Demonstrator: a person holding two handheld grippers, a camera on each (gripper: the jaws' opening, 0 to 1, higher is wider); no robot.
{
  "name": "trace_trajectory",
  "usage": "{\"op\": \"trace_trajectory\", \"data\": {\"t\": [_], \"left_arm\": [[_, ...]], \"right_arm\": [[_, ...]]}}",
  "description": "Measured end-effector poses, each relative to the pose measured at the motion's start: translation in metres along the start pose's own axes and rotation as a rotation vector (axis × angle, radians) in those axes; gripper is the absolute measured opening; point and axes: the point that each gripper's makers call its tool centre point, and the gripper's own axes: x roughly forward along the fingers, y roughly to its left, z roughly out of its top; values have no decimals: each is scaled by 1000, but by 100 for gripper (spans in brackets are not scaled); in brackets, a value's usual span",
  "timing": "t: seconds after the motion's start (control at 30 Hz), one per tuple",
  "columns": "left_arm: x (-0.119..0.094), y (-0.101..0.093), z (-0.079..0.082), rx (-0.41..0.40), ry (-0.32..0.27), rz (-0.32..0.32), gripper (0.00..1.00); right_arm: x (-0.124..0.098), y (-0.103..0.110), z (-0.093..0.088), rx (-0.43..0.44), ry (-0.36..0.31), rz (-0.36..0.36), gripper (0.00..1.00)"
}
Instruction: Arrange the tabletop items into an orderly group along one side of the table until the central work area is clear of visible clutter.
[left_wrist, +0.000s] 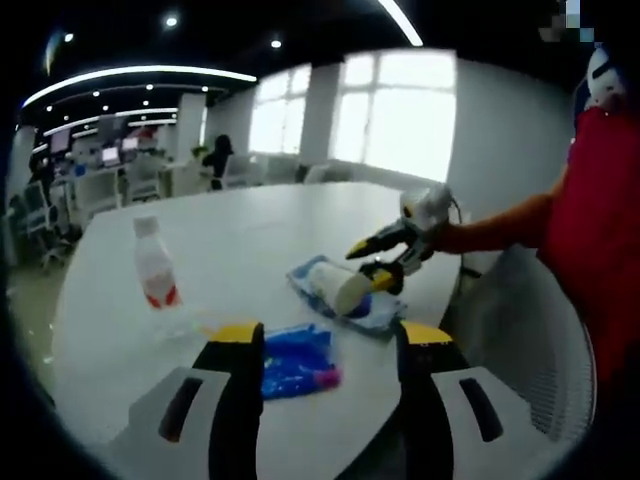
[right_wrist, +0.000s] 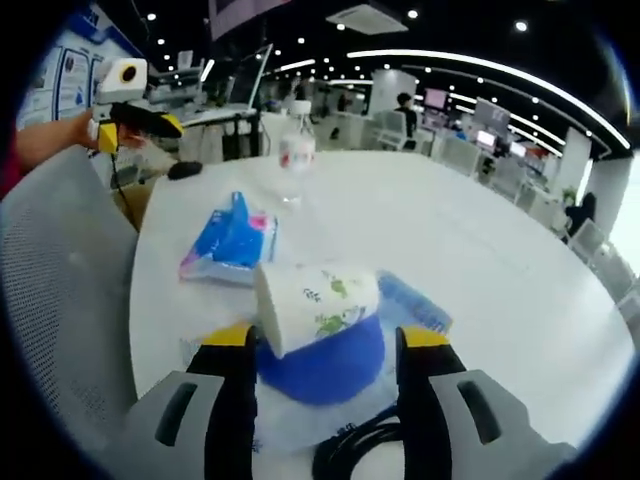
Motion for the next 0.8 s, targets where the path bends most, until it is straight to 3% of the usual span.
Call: {"op": "trace_trajectory", "data": {"t": [0.47, 0.63, 0.8], "left_arm": [[6, -1, 1, -4, 5, -27, 47], [6, -3, 2, 2, 11, -35, 47], [5, -3, 2, 4, 16, -36, 46]], "right_arm": [[-11, -23, -7, 32, 10, -70, 41], [-11, -23, -7, 23, 8, -74, 26], [-10, -23, -6, 6, 7, -67, 20]]}}
